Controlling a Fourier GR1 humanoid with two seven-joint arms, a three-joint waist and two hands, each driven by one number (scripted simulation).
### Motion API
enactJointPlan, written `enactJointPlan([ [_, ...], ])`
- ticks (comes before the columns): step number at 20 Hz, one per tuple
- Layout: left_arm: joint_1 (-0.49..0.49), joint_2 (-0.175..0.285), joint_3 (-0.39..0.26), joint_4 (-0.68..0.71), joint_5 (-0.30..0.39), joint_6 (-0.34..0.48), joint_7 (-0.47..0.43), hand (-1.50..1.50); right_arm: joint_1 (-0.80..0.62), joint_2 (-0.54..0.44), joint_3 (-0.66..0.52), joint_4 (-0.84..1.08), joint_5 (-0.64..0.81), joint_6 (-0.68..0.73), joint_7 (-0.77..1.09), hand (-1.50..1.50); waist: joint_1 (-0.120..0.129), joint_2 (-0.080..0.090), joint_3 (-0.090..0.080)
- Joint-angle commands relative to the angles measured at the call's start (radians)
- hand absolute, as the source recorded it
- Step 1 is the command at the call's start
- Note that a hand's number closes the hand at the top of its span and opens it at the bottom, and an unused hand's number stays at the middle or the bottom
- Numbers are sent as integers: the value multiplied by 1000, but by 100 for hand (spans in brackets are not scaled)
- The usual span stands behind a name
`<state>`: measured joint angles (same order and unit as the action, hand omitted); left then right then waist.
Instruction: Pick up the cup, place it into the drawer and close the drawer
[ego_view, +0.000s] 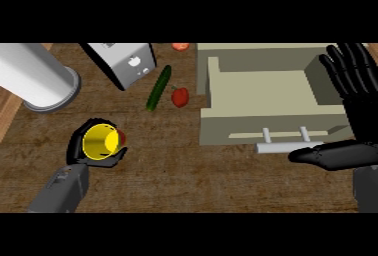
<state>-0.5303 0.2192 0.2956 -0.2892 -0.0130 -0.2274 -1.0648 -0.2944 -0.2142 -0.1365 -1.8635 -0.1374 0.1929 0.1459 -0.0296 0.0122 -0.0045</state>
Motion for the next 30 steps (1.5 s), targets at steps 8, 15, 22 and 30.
enactJointPlan([
  [8,-60,-90,42,-127,72,21,-62,150,94,-23,-33,5,-18,54,-70,-150,19,-13,5],
  [15,-185,-141,-30,-326,69,67,172,150,36,9,-11,-2,33,-24,-14,-150,38,-21,5],
  [22,-310,-217,-143,-525,110,192,450,150,30,-12,-43,24,5,-2,-24,-150,33,-20,5],
  [30,-569,-219,-251,-482,141,395,666,150,85,11,-21,69,53,13,-142,-150,9,-10,5],
])
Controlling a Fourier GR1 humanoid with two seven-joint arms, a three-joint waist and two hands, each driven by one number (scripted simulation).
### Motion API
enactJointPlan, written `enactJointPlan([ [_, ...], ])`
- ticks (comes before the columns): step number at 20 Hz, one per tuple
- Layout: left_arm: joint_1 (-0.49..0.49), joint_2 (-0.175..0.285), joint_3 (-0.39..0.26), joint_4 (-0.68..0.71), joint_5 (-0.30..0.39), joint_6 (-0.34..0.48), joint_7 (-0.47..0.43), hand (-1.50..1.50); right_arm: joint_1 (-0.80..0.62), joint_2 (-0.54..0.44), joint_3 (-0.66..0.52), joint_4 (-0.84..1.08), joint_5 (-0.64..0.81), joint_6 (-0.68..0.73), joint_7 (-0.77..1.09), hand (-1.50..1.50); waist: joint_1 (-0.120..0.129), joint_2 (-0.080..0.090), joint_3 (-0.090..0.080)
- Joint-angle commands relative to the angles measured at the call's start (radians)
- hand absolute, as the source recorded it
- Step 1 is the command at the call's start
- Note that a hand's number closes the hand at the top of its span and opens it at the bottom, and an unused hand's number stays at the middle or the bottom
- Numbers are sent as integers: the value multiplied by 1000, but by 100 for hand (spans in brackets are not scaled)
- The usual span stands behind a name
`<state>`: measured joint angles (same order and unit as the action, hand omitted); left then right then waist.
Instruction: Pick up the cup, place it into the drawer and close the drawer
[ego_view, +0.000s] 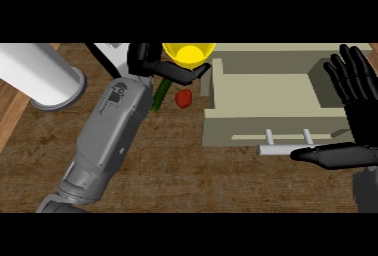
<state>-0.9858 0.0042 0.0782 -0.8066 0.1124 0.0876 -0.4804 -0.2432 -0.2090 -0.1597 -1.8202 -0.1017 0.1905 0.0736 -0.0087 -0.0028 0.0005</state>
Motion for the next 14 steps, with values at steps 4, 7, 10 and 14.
enactJointPlan([
  [4,-247,-4,-55,190,29,166,139,150,-16,3,13,-49,-12,-2,37,-150,-29,10,0],
  [7,-314,-4,-150,254,91,226,237,150,-70,-29,-27,2,-45,13,51,-150,-47,12,1],
  [10,-350,-4,-178,368,125,258,209,150,-83,-7,0,54,-19,15,-9,-150,-60,22,1],
  [14,-348,-4,-246,457,140,253,195,150,-61,-34,-3,15,-33,55,-20,-150,-87,26,1],
])
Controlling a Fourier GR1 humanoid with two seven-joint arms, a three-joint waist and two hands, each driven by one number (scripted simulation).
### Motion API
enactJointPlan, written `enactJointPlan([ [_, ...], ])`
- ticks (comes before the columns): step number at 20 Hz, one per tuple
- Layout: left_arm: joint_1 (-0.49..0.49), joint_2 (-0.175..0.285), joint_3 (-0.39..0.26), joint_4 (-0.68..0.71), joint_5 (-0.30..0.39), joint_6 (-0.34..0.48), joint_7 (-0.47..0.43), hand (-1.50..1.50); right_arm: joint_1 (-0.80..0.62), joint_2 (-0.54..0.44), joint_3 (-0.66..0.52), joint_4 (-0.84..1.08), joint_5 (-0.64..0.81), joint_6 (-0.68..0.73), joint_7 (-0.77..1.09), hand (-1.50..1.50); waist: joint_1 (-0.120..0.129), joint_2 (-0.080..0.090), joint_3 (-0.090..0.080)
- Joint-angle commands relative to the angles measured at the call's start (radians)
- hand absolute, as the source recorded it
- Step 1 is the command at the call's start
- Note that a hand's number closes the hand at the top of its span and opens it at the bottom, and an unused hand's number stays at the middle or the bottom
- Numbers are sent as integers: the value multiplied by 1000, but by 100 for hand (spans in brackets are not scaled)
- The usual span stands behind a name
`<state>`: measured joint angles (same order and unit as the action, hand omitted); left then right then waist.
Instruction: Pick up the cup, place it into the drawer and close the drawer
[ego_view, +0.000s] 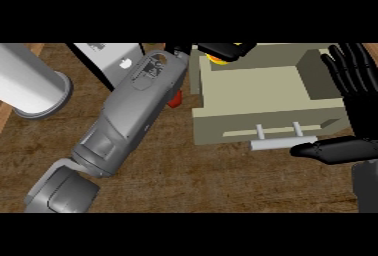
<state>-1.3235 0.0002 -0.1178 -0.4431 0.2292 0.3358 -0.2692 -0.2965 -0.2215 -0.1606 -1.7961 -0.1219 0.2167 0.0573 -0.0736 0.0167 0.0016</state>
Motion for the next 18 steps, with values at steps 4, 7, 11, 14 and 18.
enactJointPlan([
  [4,-38,0,-118,153,45,-64,64,150,-52,0,25,13,-6,11,22,-150,-63,19,0],
  [7,0,0,-174,158,59,-80,50,150,-43,20,39,47,-1,24,-36,-150,-89,28,1],
  [11,-2,0,-234,149,81,-58,83,-150,-65,28,68,33,-9,36,-18,-150,-128,29,2],
  [14,67,0,-222,121,136,-86,-5,-150,-103,18,67,27,-28,46,7,-150,-121,33,-1],
  [18,56,0,-191,75,221,-60,-39,-150,-122,49,127,36,-125,127,40,-150,-130,32,-1],
])
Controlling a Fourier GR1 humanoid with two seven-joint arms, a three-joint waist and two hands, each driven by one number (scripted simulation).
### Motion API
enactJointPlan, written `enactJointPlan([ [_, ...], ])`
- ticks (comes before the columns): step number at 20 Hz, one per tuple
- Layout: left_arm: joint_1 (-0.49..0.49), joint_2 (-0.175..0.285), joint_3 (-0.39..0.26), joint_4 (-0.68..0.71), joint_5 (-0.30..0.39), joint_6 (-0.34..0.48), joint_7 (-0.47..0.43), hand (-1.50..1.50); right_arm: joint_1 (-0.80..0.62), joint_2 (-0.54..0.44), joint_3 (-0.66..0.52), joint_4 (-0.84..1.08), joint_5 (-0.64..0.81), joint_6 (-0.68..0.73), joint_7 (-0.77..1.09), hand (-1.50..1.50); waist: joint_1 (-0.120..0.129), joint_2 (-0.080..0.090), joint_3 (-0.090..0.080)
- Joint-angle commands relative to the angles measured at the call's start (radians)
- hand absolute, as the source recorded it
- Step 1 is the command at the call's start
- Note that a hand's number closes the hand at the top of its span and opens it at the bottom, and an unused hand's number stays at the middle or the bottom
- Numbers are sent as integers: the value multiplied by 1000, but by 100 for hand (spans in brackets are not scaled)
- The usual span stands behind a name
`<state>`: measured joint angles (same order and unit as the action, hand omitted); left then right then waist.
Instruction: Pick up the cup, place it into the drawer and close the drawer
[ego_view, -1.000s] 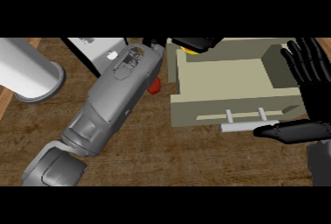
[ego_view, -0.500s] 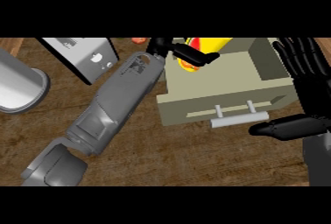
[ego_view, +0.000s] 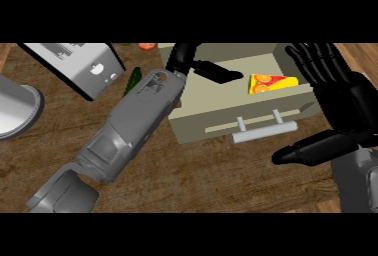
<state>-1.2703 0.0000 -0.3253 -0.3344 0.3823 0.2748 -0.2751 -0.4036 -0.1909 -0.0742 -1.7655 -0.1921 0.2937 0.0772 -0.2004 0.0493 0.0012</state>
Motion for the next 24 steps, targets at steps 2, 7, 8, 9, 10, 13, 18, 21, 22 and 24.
enactJointPlan([
  [2,46,0,10,-67,108,-47,-92,-150,-42,9,76,12,-89,117,15,150,0,3,-2],
  [7,8,0,54,-85,191,-10,-177,-150,4,-26,173,12,-147,258,66,150,13,-4,-1],
  [8,21,0,49,-104,211,9,-182,-150,-3,-84,183,16,-144,305,108,150,31,-17,-2],
  [9,19,0,52,-88,213,14,-194,-150,8,-119,207,5,-106,334,117,150,33,-15,-2],
  [10,9,0,62,-81,223,15,-205,-150,4,-138,224,5,-85,353,127,150,43,-14,-2],
  [13,10,0,56,-66,248,50,-229,-150,34,-196,254,-9,9,383,138,-150,64,-21,-1],
  [18,6,0,88,-38,263,21,-232,-150,49,-212,304,-21,322,281,84,-150,146,-29,0],
  [21,65,0,84,-47,286,-5,-295,-150,117,-164,375,28,460,189,49,-150,155,-32,0],
  [22,40,0,82,-75,276,8,-262,-150,105,-178,342,166,488,179,-38,-150,190,-36,1],
  [24,79,0,99,-92,279,-19,-283,-150,102,-140,411,198,557,138,-7,-150,204,-42,-1],
])
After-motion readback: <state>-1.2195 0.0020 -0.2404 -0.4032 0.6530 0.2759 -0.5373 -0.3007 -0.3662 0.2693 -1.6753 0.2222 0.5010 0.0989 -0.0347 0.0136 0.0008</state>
